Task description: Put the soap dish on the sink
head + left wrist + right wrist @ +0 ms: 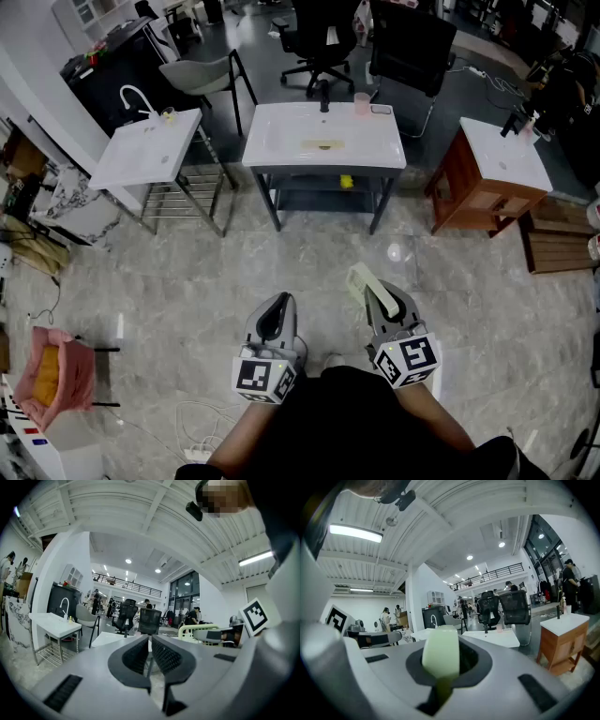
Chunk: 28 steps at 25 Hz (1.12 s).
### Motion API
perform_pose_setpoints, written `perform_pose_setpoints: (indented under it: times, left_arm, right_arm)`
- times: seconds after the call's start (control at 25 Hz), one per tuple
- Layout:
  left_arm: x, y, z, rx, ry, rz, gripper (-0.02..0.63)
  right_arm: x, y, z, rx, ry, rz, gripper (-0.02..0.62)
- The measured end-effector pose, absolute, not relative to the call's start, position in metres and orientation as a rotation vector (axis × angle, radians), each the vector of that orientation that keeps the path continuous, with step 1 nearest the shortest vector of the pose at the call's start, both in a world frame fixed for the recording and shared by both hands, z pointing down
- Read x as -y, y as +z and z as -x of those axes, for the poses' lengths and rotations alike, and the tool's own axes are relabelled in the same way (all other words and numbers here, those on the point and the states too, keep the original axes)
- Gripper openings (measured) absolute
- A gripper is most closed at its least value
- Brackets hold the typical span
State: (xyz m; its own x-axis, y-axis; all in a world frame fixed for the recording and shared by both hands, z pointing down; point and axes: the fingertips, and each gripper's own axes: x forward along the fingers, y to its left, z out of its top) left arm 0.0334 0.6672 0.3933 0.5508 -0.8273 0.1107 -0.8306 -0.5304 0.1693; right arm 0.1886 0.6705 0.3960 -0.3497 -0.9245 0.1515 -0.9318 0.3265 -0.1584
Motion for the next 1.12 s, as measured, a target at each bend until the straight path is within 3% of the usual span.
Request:
perform_pose_setpoints:
  times: [0.48, 1.12]
  left_arm:
    - [-0.670, 0.399, -0.029, 1.443, 0.063, -2.561, 0.023]
    - [-0.584, 0.417, -0.020, 1.363, 0.037, -2.546, 0.023]
  right_arm:
    - [-0.675, 0.408, -0.197, 2.558, 0.392, -1.781, 0.006]
    - [-0.600, 0.429, -0.176, 2.491, 0.451, -1.770, 0.006]
